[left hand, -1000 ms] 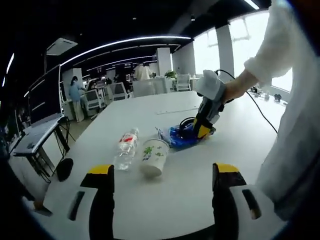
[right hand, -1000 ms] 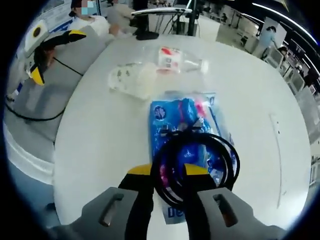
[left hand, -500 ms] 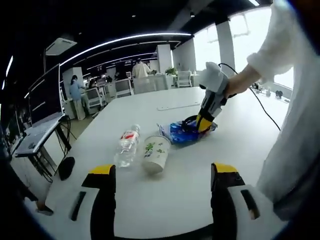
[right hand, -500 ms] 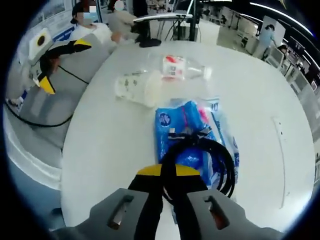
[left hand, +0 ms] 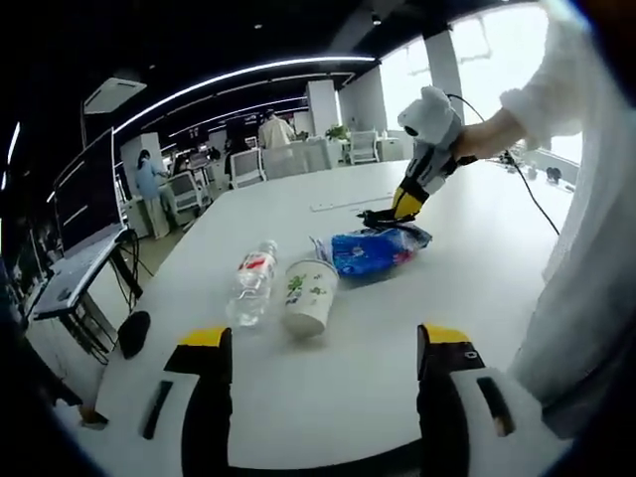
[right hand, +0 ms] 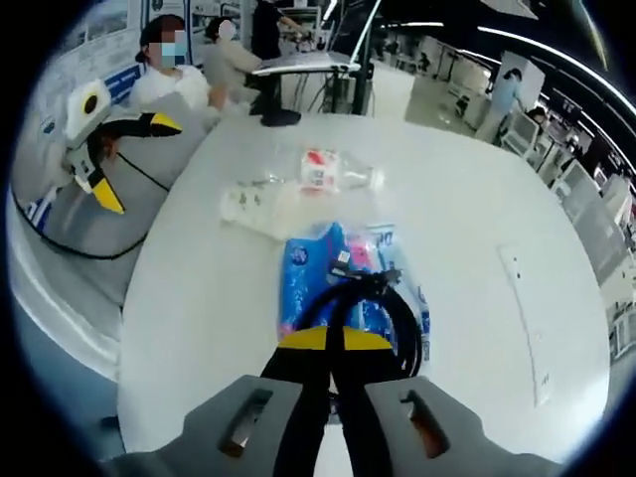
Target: Arrange the tabletop items into an orderly group along one side of the table until the central work area is clear of visible clutter.
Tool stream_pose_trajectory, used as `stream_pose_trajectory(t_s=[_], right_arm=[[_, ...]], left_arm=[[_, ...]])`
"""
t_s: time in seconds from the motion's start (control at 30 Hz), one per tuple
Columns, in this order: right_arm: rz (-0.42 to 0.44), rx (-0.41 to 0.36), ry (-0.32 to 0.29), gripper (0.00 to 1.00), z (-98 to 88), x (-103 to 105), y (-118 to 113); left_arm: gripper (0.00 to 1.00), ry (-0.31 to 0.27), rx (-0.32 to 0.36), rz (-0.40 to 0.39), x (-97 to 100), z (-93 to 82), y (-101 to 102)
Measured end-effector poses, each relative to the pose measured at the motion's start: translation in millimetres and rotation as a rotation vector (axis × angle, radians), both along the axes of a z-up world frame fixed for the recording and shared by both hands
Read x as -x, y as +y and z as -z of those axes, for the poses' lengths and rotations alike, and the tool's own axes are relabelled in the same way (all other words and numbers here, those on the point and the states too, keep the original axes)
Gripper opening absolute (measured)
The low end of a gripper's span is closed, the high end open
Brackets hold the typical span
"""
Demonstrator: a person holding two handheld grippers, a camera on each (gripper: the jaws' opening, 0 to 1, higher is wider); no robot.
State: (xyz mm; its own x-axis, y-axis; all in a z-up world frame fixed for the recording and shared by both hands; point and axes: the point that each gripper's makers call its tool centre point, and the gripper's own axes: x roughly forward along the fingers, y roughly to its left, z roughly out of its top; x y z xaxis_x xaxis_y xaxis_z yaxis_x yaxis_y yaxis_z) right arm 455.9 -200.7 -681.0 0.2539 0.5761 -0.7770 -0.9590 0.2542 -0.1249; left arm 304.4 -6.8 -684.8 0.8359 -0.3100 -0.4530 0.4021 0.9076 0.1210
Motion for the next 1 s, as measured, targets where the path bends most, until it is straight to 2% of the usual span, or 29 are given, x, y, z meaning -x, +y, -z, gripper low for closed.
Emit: stream_pose_trajectory(t_s=[0.17,0.27,0.4,0.7,1.0], right_arm=[[0.022,-0.027,-0.029,0.0,-14.3,-2,-8],[0.014,-0.004,-0.087,0.0,-22.9,-4,-19],[0.035,-0.003,-0.112,0.0,-31.6,-4,-35],[0.149,0.0,-0.131,0.0,-43.1,-7,-96],[0.279,0.053,-0.096,0.0,-29.9,-4,-171]], left_arm=[[0.76,0.016,-0.014,0.021,2.1,6.8,0],[0.76,0.02,-0.017,0.027,3.0,9.1,0],[0.77,0.023,-0.016,0.034,3.8,10.8,1],[0.78,0.026,-0.002,0.053,4.6,13.6,-1],[0.77,0.037,-0.013,0.054,5.0,16.8,3]])
